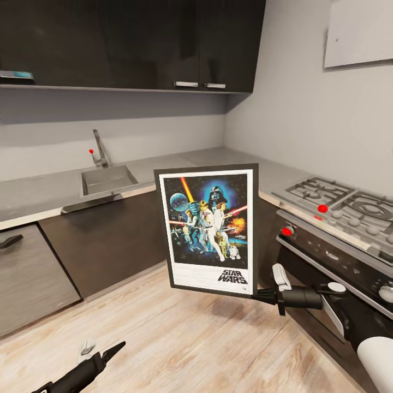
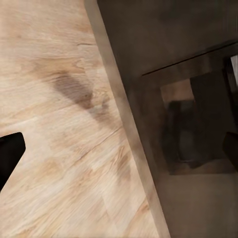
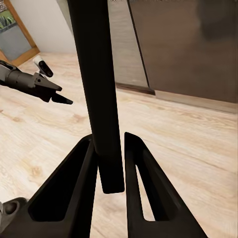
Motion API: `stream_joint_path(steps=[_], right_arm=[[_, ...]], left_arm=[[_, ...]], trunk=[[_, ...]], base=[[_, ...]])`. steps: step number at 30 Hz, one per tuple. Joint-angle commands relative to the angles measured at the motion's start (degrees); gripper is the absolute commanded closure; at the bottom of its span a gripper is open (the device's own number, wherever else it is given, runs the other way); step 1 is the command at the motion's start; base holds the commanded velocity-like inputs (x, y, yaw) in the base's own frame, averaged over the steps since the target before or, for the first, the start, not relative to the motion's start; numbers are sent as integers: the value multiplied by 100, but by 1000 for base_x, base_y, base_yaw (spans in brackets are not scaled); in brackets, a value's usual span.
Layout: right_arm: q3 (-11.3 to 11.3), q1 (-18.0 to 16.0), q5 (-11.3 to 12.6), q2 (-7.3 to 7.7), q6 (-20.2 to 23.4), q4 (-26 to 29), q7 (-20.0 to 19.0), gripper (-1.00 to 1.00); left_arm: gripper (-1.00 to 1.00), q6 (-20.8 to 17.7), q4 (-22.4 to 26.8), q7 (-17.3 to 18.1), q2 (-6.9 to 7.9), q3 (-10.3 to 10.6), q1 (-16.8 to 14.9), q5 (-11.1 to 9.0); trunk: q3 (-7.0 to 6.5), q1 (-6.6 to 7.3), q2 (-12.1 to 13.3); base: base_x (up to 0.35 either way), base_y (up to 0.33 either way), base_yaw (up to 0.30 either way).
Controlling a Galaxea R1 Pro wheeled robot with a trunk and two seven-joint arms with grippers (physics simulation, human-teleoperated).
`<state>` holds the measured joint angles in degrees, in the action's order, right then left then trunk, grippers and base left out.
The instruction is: Pick up the poster from the kitchen countertop and hang it on one of the wall nails in the kitchen.
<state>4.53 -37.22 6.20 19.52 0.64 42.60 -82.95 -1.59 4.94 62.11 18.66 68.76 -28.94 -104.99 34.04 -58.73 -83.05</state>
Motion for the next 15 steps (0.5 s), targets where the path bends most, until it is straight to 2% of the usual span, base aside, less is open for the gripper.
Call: stream_joint_path(steps=[1,15], right_arm=[[30,-5,48,8,24,-5,-11,100],[30,-5,49,10,24,-21,-11,100]], left_arm=[[-100,-17,7,12,5,47,-5,-56],[-100,-14,7,10,-2,9,-4,-56]], trunk=[[-4,0,-3],[-135,0,-3]], base=[[0,0,0],[0,0,0]])
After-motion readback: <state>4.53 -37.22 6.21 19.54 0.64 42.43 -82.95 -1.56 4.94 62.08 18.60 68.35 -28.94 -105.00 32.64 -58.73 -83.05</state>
